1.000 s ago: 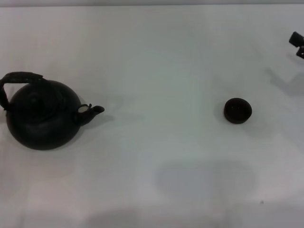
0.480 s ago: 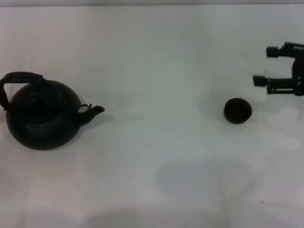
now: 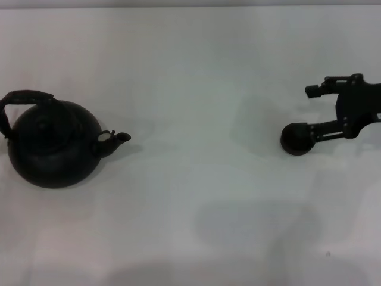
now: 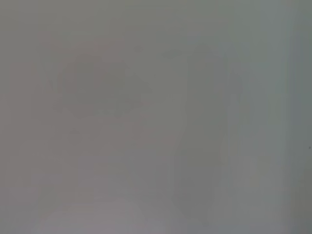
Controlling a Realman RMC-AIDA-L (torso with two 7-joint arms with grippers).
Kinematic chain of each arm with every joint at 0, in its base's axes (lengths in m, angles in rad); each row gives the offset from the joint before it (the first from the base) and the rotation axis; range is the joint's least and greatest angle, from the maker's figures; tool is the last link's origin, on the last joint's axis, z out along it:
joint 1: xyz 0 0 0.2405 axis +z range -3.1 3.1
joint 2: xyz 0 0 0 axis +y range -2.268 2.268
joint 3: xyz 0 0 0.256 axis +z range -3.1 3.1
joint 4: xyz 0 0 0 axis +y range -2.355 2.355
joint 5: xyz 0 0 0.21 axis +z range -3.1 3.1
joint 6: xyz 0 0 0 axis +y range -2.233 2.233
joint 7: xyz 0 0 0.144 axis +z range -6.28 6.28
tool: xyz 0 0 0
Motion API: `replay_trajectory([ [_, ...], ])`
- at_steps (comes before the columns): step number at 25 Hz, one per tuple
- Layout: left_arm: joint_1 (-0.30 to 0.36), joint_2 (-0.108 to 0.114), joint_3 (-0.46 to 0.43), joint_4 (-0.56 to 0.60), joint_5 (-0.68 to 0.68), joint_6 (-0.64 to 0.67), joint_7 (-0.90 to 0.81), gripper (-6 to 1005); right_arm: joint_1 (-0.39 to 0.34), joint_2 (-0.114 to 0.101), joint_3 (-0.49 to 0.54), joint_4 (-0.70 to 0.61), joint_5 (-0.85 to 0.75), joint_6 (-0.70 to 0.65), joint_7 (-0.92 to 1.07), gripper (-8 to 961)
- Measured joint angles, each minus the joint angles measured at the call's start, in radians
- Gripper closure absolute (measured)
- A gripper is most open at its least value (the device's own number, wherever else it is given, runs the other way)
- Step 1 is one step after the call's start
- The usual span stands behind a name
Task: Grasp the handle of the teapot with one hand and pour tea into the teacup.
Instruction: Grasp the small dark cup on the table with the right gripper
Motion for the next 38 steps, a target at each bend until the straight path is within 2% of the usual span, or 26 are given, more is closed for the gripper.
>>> replay_trajectory([
  [11, 0.0, 0.0, 0.0, -0.001, 0.001, 0.0, 0.0, 148, 0.02, 0.005, -0.045, 0.063, -0.02, -0.038, -0.001, 91],
  [20, 0.0, 0.002, 0.0, -0.001, -0.003, -0.003, 0.001, 149, 0.019, 0.005, -0.132, 0.091, -0.023, -0.132, -0.004, 93],
  [38, -0.012, 0.003, 0.0, 0.001, -0.003, -0.008, 0.003, 148, 0.029, 0.006, -0.136, 0.126, -0.065, -0.173, 0.006, 97],
])
